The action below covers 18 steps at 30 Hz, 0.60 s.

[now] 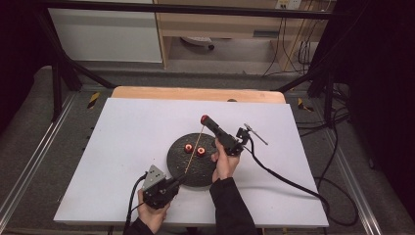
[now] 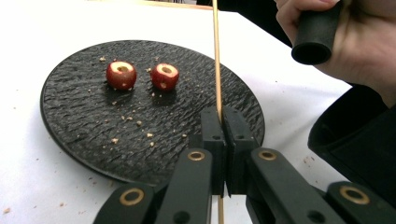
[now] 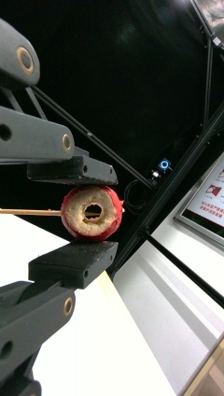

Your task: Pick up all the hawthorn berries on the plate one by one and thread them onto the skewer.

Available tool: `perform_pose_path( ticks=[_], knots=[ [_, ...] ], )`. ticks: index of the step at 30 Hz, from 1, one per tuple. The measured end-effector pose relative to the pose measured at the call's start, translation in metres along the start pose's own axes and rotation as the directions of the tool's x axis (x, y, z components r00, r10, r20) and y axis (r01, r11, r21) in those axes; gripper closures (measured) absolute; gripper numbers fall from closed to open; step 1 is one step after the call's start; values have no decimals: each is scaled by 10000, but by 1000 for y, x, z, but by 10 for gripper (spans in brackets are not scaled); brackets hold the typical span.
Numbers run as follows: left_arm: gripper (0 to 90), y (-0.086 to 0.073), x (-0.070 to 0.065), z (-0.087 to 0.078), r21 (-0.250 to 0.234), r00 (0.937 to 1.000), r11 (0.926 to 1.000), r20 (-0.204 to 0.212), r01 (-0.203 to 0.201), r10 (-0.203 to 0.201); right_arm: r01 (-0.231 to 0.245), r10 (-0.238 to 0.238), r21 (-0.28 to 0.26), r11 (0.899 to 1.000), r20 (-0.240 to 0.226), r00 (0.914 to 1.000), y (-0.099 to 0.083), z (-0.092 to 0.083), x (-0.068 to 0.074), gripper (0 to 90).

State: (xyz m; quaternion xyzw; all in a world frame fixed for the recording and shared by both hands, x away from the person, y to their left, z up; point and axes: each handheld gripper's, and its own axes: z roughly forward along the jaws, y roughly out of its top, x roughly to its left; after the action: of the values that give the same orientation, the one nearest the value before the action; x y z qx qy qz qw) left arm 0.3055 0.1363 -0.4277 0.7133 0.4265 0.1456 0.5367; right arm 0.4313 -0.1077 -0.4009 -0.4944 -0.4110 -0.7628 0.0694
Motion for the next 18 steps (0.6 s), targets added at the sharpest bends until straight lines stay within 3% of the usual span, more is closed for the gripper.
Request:
perform_pose_path(
  ticks=[6, 18],
  knots=[
    [883, 6, -2, 7, 37, 9995, 9996, 113, 283, -283, 47, -47, 121, 9999, -18, 10000, -2, -1, 0, 622],
    [884, 23, 4, 20, 127, 9988, 9989, 211, 449, -451, 358, -359, 589, 9976, 9, 9994, -10, -4, 3, 622]
  ],
)
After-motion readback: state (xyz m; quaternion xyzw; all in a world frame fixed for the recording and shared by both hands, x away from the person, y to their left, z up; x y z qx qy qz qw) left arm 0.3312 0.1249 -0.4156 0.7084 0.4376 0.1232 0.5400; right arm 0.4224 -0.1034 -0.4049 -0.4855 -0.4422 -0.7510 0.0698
